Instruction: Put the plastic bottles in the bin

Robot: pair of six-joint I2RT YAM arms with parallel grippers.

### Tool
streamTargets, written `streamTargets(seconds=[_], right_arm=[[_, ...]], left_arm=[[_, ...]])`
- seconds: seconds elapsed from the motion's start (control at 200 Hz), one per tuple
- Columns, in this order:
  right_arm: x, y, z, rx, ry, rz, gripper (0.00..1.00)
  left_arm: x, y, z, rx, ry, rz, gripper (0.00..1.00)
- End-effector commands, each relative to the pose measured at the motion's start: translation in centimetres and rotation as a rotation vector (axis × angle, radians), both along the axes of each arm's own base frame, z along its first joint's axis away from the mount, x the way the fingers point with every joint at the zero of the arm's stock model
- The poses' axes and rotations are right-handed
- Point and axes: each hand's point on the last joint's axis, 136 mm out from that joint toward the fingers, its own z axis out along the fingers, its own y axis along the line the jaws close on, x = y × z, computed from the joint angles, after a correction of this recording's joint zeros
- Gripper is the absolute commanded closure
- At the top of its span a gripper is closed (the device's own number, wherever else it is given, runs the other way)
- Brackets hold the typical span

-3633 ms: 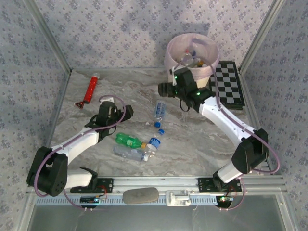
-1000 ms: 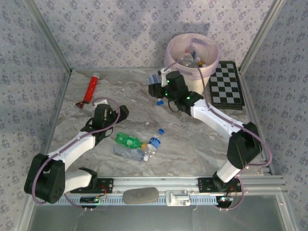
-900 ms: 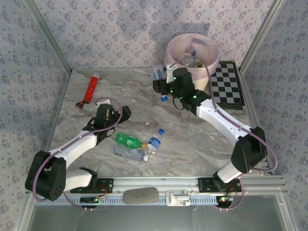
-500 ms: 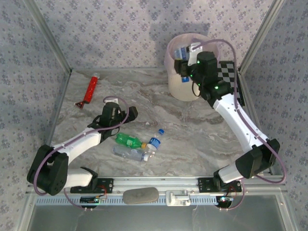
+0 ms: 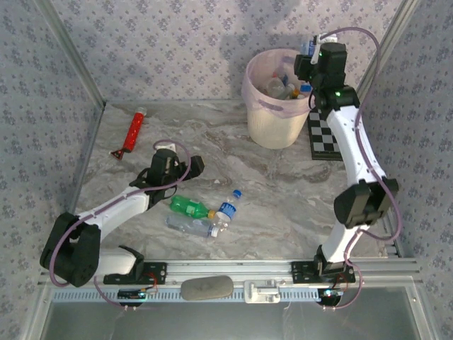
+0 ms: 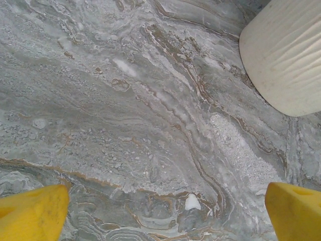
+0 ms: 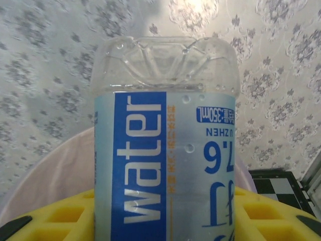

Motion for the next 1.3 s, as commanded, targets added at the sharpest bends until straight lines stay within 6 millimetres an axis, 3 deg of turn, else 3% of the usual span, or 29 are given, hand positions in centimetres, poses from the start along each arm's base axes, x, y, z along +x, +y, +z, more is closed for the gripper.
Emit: streamTargets(seconds=[0.0, 0.27, 0.43, 0.57, 0.77, 0.904, 1.044, 1.164, 1.294], right_arm=[[1.5, 0.4, -1.3, 0.033, 0.070, 0.020, 0.58], [3.4, 0.4, -5.4, 0.033, 0.224, 0.002, 0.54], [3.5, 0.1, -6.0, 0.031, 0.237, -0.015, 0.47], [3.3, 0.1, -5.1, 0.030, 0.219, -0.019, 0.26], [1.8, 0.4, -1.5, 0.025, 0.152, -0.014, 0.22], [-0.4, 2.2, 0.4, 0.000, 0.112, 0.024, 0.21], [-3.2, 5.3, 0.5, -0.019, 0.088, 0.089, 0.20], [-6.1, 8.8, -0.8, 0.000, 0.081, 0.169, 0.20], [-9.5, 12.4, -3.5, 0.039, 0.098, 0.244, 0.20]], left_arm=[[0.0, -0.4, 1.0, 0.004, -0.014, -0.023, 0.00], [-0.2, 0.0, 0.9, 0.018, -0.016, -0.013, 0.00], [-0.1, 0.0, 0.6, 0.030, -0.010, -0.019, 0.00], [0.0, 0.1, 0.5, 0.030, -0.005, -0.009, 0.00], [-0.1, 0.8, 0.6, 0.025, -0.003, 0.017, 0.00], [0.0, 1.7, 0.8, 0.022, -0.012, 0.049, 0.00], [0.0, 3.3, 1.0, 0.023, -0.020, 0.110, 0.00], [-0.1, 5.1, 1.2, 0.014, -0.030, 0.177, 0.00], [-0.4, 7.2, 1.5, 0.001, -0.043, 0.260, 0.00]])
